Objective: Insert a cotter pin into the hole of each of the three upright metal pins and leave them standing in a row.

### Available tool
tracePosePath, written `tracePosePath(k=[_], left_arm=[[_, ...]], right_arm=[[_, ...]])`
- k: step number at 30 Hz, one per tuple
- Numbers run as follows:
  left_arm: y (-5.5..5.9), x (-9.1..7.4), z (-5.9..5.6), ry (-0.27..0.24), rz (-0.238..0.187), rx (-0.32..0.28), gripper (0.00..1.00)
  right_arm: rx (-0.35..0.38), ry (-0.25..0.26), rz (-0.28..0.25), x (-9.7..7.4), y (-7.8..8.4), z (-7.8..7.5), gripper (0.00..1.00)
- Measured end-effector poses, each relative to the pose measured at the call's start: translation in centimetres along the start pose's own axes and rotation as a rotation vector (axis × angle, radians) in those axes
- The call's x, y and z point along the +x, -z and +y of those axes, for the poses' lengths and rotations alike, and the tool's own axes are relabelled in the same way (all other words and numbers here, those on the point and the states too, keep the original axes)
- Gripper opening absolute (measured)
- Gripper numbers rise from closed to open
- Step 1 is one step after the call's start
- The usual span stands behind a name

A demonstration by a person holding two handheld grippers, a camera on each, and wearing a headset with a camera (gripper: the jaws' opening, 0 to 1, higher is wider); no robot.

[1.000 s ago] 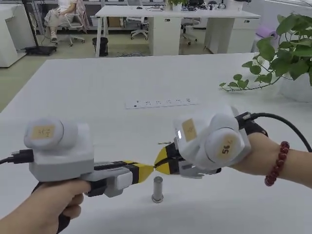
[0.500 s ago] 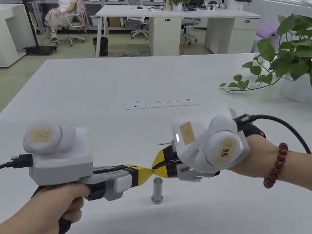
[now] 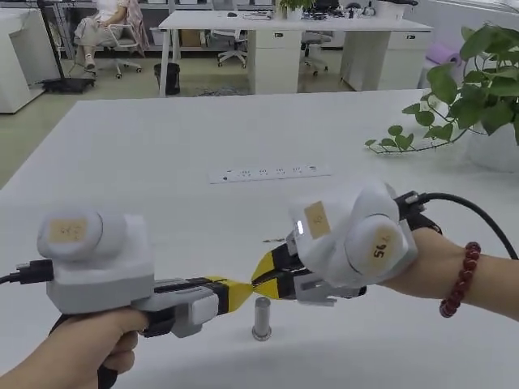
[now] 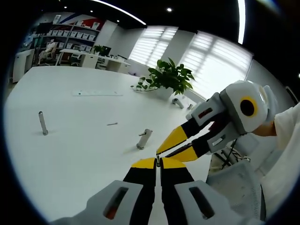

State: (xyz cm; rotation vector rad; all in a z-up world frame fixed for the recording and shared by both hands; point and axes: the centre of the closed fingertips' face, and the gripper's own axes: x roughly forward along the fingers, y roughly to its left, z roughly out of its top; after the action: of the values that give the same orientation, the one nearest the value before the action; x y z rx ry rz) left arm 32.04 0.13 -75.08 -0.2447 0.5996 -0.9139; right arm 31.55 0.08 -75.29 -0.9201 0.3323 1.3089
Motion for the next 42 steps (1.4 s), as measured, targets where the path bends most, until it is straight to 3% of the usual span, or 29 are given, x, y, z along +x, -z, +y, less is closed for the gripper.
tracePosePath(k=[2,5,11,17,27,29,33,42], left_arm=[[0.2,-0.1,0.1,-0.006,0.003,0.009,0.0],[0.4,-0.2,0.3,-0.008,0.006,0.022,0.0],[0.6,-0.5,0.6,-0.013,0.001,0.125,0.0],[0.6,-0.5,0.4,0.009,0.004,0.185,0.0],[1.1,-0.6,-1.5,0.119,0.01,0.285,0.0],[1.0,-0.6,-2.2,0.158,-0.008,0.31,0.0],[1.2,-0.9,-3.4,0.21,-0.001,0.365,0.0],[2.0,-0.9,-4.5,0.258,0.015,0.428,0.0]], right_arm=[[0.051,-0.011,-0.019,-0.2,0.1,0.0,0.09],[0.194,-0.012,-0.039,-0.5,0.6,-0.3,0.12],[0.381,-0.037,-0.085,-1.2,1.4,-0.7,0.15],[0.522,-0.132,-0.166,-1.9,1.5,-0.2,0.16],[0.503,-0.245,-0.199,-2.4,1.4,1.7,0.17],[0.489,-0.262,-0.205,-2.4,1.3,2.1,0.17],[0.486,-0.302,-0.228,-2.6,0.9,2.8,0.17],[0.465,-0.366,-0.251,-2.9,0.5,3.9,0.16]])
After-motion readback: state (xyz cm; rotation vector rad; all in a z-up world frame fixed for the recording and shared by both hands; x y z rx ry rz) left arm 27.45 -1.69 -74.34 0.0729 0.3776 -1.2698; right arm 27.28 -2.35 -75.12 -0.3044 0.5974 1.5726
